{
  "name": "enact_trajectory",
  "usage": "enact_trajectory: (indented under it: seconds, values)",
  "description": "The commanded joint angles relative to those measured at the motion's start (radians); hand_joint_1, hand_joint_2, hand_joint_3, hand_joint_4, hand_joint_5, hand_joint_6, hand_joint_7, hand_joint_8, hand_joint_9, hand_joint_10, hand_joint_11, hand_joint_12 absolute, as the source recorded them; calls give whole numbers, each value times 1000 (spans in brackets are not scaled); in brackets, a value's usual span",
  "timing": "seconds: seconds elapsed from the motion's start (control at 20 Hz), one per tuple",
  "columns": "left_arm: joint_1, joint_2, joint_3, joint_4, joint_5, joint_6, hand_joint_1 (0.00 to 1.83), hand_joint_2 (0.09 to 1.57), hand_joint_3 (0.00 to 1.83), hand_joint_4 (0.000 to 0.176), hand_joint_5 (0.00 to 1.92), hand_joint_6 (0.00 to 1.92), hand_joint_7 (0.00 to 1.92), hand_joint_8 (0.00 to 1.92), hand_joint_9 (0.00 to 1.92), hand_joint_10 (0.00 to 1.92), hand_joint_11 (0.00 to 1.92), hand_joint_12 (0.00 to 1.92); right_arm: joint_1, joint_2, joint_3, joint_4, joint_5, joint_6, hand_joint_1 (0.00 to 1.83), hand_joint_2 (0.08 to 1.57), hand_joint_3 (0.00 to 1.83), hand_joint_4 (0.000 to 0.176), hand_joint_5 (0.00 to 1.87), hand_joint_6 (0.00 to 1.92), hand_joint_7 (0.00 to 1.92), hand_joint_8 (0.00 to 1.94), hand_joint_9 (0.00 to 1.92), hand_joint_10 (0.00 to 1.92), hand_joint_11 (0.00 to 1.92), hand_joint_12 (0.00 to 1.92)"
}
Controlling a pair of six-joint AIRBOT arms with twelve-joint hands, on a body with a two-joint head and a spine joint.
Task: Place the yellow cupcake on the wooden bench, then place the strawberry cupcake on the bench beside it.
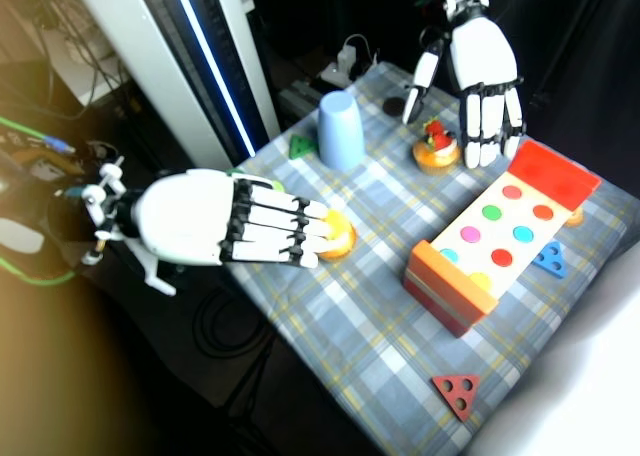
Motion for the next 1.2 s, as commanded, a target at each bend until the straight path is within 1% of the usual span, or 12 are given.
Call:
enact_trajectory:
  seconds: [0.0,0.1,0.15,0.2,0.25,0.45,0.6,0.75,0.85,0.95,1.1,1.15]
  values:
    - [-12,-5,4,7,-72,5,781,1027,3,161,603,12,689,25,563,16,0,512,12,1,3,29,113,7,505,1290,2,0,508,2,519,2,464,8,108,881]
    - [-13,-14,8,7,-64,5,904,1052,0,114,828,19,920,40,738,39,66,721,11,1,3,29,113,10,485,1294,2,0,507,1,526,3,472,7,117,872]
    - [-13,-19,12,7,-59,5,994,1092,2,164,959,754,987,24,807,32,63,863,10,0,3,29,113,12,481,1297,3,0,508,1,527,3,471,6,114,867]
    - [-15,-22,15,5,-58,5,1001,1116,3,174,952,961,1045,44,848,41,95,917,9,0,3,29,113,14,481,1299,4,11,507,0,527,2,471,5,112,865]
    - [-16,-22,15,1,-59,5,1192,1165,0,0,1017,742,889,1126,871,64,45,1067,8,0,3,29,113,14,488,1301,1,15,512,0,535,1,477,3,123,842]
    - [-21,-22,15,-13,-91,5,1238,1136,1,0,972,779,935,1273,930,111,62,1202,6,0,3,30,113,21,501,1306,0,10,513,0,559,1,503,2,145,790]
    - [-32,-2,0,14,-134,-43,1235,1155,2,0,887,1080,899,1173,769,853,185,1396,6,0,3,30,113,25,542,1305,0,45,493,1,568,2,521,5,158,776]
    - [-64,31,-23,83,-183,-111,1271,1086,0,0,1137,473,1019,1155,750,863,185,1278,6,0,3,30,113,26,514,1310,1,15,516,8,577,4,520,3,158,769]
    - [-116,53,-26,133,-218,-159,1276,1053,0,0,1232,324,1093,1012,813,818,209,1318,4,0,3,32,113,26,517,1310,1,36,516,6,587,7,525,4,169,769]
    - [-172,62,-22,158,-244,-177,1265,1106,6,0,1109,472,966,1266,624,1389,22,1498,3,-1,3,33,113,26,504,1314,2,49,509,1,578,2,507,0,153,760]
    - [-262,32,23,163,-244,-177,1242,1077,2,0,1107,665,1039,994,795,448,41,975,3,-4,4,34,113,26,504,1312,1,46,513,3,584,3,507,1,148,760]
    - [-293,15,47,155,-230,-177,1257,1060,0,0,1161,532,1089,951,894,304,101,1126,3,-5,5,34,113,26,490,1313,0,53,506,0,595,1,513,1,140,795]
